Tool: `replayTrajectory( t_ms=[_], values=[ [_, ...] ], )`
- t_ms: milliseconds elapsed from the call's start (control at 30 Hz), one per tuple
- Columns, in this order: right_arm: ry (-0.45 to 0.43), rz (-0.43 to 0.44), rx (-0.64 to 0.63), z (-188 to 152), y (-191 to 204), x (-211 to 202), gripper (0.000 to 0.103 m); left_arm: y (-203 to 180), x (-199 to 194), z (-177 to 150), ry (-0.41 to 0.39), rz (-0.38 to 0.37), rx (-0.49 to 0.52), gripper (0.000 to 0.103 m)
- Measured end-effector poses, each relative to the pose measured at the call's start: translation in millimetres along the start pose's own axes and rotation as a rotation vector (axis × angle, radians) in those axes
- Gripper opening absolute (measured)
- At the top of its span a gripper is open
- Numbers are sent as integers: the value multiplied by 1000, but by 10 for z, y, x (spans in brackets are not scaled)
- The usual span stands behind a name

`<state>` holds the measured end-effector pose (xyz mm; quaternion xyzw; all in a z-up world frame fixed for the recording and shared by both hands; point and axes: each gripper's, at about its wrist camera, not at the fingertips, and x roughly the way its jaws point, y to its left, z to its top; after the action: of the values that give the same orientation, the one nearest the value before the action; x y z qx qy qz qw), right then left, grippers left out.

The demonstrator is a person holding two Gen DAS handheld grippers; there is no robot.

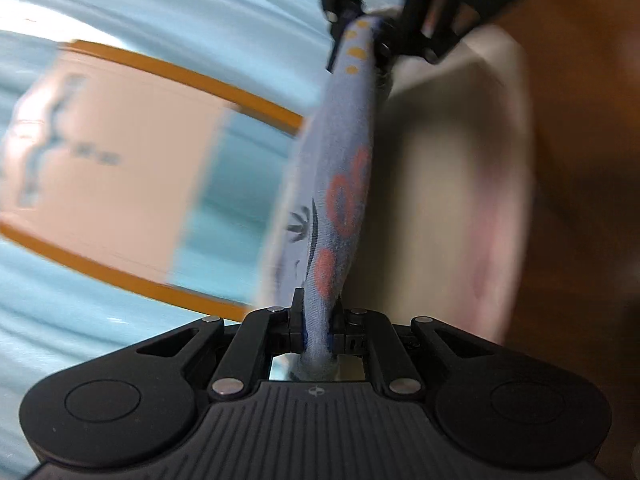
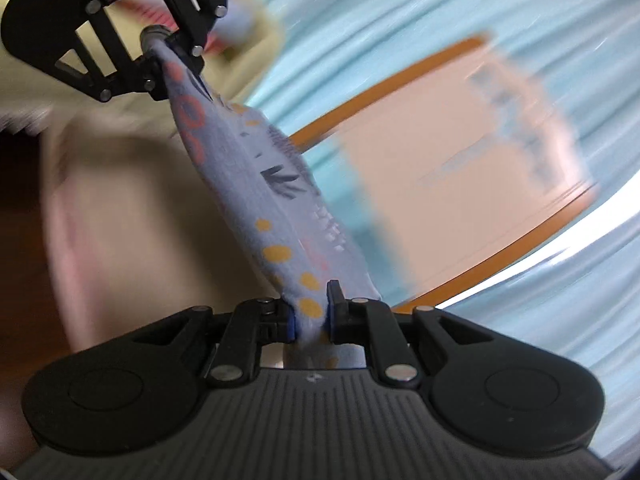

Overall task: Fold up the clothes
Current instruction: 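Lower the held pants onto the stack of folded clothes on the chair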

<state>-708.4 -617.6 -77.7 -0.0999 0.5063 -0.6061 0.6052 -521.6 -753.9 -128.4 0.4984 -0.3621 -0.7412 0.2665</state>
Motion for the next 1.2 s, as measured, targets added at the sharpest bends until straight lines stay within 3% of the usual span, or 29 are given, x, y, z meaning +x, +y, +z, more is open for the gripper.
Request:
replayTrajectory(
  t_ms=[133,333,433,567,700,933,1000,1100,1200],
  values=[
    [10,41,-27,-158,283,33,12,-184,8,-139,-5,-15,20,9],
    [6,5,-75,-256,386,-26,18,-140,-47,-322,-5,-8,0,28],
    [8,1,-47,-267,391,-53,18,-132,-62,-396,-7,-18,24,13],
    [30,30,32,-195,316,-23,12,14,-58,-407,-23,-10,130,9],
    [32,27,62,-71,-69,-15,11,569,-50,-361,-51,47,139,9],
    [1,-162,73,532,-1262,396,11,1704,120,-235,-78,223,73,9],
    [-17,-216,83,646,-1459,438,11,1856,115,-166,-90,261,35,9],
    [-47,-270,107,661,-1509,322,11,1765,-4,-198,-119,273,-1,9],
    [-57,-280,113,470,-1194,198,11,1182,-149,-391,-127,207,12,10]
  ],
)
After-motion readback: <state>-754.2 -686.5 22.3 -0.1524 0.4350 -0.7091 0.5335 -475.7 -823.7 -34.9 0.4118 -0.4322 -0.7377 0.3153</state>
